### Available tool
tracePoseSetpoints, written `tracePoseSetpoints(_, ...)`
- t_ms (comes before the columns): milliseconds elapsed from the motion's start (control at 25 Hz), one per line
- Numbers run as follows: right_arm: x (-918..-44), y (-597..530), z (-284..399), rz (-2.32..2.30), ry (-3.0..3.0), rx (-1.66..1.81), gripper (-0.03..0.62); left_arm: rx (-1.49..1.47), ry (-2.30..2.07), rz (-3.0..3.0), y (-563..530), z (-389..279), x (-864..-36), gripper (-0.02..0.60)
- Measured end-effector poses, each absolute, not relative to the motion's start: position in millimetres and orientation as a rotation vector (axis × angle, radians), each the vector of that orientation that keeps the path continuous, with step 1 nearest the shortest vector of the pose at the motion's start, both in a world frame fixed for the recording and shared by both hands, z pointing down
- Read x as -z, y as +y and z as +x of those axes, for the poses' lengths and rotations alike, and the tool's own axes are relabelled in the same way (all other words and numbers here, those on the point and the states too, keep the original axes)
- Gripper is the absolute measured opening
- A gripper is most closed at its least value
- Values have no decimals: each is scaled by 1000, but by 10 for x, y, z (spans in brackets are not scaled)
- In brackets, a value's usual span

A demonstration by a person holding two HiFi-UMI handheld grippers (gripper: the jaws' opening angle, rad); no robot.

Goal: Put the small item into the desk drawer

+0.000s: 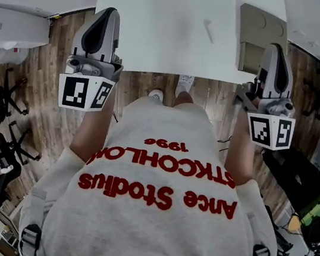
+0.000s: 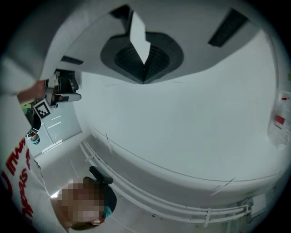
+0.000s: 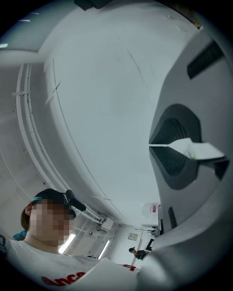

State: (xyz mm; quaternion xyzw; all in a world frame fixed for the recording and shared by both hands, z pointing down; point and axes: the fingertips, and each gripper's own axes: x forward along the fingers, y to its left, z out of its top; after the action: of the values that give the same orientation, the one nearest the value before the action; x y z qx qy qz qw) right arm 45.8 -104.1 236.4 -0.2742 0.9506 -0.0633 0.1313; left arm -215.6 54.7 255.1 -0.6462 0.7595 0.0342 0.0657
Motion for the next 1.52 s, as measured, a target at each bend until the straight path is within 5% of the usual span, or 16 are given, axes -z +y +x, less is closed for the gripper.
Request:
tracePoseSetpoints(600, -2376, -2141, 48, -533, 2858, 222, 17, -95, 2451, -1746, -216, -2253, -2579, 6)
tracePoseSetpoints(1200, -2923, -2109, -178, -599, 2975, 400, 20, -54, 2470, -1876, -487, -2270, -2933, 6)
tracePoseSetpoints(1520, -4065, -1938, -399, -652, 3205, 654, 109, -7, 2513, -2010, -615, -2257, -3482, 6)
